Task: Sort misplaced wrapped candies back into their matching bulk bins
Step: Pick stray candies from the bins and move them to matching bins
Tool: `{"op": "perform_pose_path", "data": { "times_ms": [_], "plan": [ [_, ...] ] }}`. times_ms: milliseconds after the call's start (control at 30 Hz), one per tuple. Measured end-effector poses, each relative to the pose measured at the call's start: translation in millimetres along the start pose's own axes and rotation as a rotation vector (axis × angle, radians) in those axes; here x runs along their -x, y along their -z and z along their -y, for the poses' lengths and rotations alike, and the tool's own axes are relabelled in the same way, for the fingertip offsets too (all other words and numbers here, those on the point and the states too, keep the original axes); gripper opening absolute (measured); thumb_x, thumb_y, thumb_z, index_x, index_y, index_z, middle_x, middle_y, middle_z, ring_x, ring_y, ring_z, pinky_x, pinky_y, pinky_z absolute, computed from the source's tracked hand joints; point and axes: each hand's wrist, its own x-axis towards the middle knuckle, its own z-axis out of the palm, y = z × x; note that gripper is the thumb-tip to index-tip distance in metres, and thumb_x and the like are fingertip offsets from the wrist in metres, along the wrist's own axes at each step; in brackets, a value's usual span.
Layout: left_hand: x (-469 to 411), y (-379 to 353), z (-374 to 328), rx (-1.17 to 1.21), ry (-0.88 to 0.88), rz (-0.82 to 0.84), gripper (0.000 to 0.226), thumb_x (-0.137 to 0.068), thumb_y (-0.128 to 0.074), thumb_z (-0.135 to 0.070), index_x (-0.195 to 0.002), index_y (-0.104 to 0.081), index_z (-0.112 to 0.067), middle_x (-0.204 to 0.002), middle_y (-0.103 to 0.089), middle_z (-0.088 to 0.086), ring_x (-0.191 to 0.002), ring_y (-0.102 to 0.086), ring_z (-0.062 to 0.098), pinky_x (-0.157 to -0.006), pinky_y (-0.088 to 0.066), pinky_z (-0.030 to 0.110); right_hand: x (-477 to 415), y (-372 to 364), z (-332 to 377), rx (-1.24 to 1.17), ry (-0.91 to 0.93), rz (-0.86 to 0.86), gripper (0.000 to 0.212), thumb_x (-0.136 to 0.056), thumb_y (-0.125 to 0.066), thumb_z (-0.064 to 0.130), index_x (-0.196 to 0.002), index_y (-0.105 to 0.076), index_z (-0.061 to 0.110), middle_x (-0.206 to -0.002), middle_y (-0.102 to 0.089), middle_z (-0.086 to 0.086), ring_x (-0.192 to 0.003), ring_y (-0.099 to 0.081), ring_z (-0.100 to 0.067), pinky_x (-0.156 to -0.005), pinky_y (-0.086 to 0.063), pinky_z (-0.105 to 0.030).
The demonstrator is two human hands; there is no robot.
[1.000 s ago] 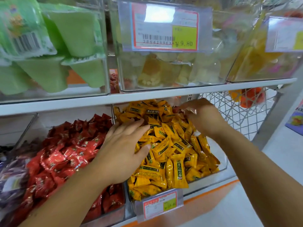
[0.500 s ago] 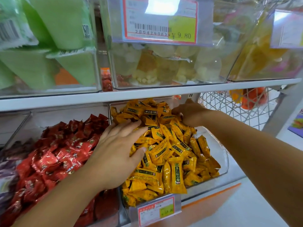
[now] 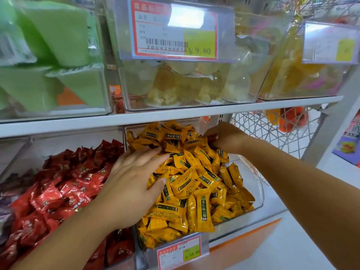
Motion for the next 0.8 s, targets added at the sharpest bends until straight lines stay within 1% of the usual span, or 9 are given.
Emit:
{"op": "perform_pose_path", "data": {
  "times_ms": [67, 133, 200, 267, 367, 433, 533, 700, 800],
  "plan": [
    [1, 0, 0, -0.001, 0.003, 0.003, 0.076, -0.071, 0.001, -0.070, -0.145, -0.009, -0.055, -0.141, 0.005, -0.041, -0.122, 0.015, -0.021, -0.108, 0.013, 0.018, 5, 0, -5, -0.076, 0.013, -0.106, 0.023, -0.085, -0.064, 0.015, -0.097, -0.072, 0.033, -0.081, -0.061, 0.009, -0.074, -0.055, -0.011, -0.076, -0.043, -0.024],
    [1, 0, -1, 0.005, 0.002, 0.002, 0.077, -0.071, 0.001, -0.070, -0.145, -0.009, -0.054, -0.139, 0.005, -0.041, -0.123, 0.015, -0.019, -0.109, 0.012, 0.020, 10, 0, -6, -0.069, 0.033, -0.215, 0.022, -0.082, -0.071, 0.026, -0.098, -0.072, 0.041, -0.091, -0.062, 0.004, -0.085, -0.053, -0.013, -0.078, -0.039, -0.023],
    [2, 0, -2, 0.018, 0.005, -0.004, 0.076, -0.073, -0.002, -0.070, -0.146, -0.009, -0.053, -0.139, 0.003, -0.040, -0.125, 0.013, -0.017, -0.110, 0.010, 0.021, 20, 1, 3, -0.130, 0.090, -0.274, 0.021, -0.081, -0.074, 0.026, -0.100, -0.074, 0.037, -0.093, -0.064, 0.008, -0.091, -0.052, -0.010, -0.076, -0.036, -0.014],
    [3, 1, -3, 0.034, 0.020, -0.010, 0.069, -0.080, -0.013, -0.067, -0.147, -0.009, -0.050, -0.143, -0.002, -0.036, -0.134, 0.009, -0.011, -0.112, 0.007, 0.022, 34, 3, 22, -0.303, 0.131, -0.295, 0.023, -0.082, -0.074, 0.019, -0.103, -0.074, 0.028, -0.093, -0.069, 0.011, -0.083, -0.058, 0.004, -0.071, -0.037, -0.003],
    [4, 4, -6, 0.042, 0.031, -0.033, 0.061, -0.094, -0.032, -0.059, -0.149, -0.010, -0.044, -0.155, -0.011, -0.024, -0.142, 0.000, 0.002, -0.116, -0.001, 0.027, 60, 2, 50, -0.608, 0.062, -0.250, 0.027, -0.086, -0.071, 0.020, -0.111, -0.070, 0.029, -0.093, -0.066, 0.020, -0.076, -0.057, 0.018, -0.069, -0.042, 0.001],
    [3, 5, -8, 0.056, 0.038, -0.056, 0.064, -0.095, -0.042, -0.053, -0.150, -0.014, -0.040, -0.155, -0.018, -0.018, -0.142, -0.008, 0.007, -0.115, -0.009, 0.029, 73, -3, 65, -0.705, 0.052, -0.219, 0.029, -0.087, -0.070, 0.019, -0.115, -0.069, 0.027, -0.098, -0.066, 0.019, -0.080, -0.059, 0.010, -0.071, -0.044, -0.002],
    [3, 8, -11, 0.141, 0.069, -0.094, 0.065, -0.094, -0.049, -0.049, -0.150, -0.020, -0.036, -0.153, -0.026, -0.013, -0.139, -0.015, 0.009, -0.114, -0.015, 0.029, 84, -10, 82, -0.768, 0.044, -0.203, 0.031, -0.087, -0.069, 0.017, -0.116, -0.069, 0.026, -0.104, -0.069, 0.011, -0.083, -0.065, -0.003, -0.075, -0.050, -0.013],
    [8, 0, -13, 0.243, 0.089, -0.198, 0.057, -0.094, -0.053, -0.041, -0.147, -0.030, -0.036, -0.148, -0.037, -0.012, -0.136, -0.024, 0.009, -0.110, -0.019, 0.025, 89, -24, 87, -0.784, -0.004, -0.149, 0.033, -0.092, -0.063, 0.016, -0.124, -0.063, 0.025, -0.100, -0.067, 0.012, -0.070, -0.067, -0.003, -0.068, -0.050, -0.009],
    [8, -3, -9, 0.288, 0.096, -0.239, 0.053, -0.094, -0.055, -0.039, -0.144, -0.037, -0.037, -0.143, -0.042, -0.013, -0.133, -0.027, 0.007, -0.104, -0.020, 0.020, 88, -22, 85, -0.803, -0.006, -0.178, 0.032, -0.094, -0.059, 0.012, -0.124, -0.062, 0.022, -0.101, -0.070, 0.004, -0.067, -0.066, -0.008, -0.068, -0.055, -0.021]
  ]
}}
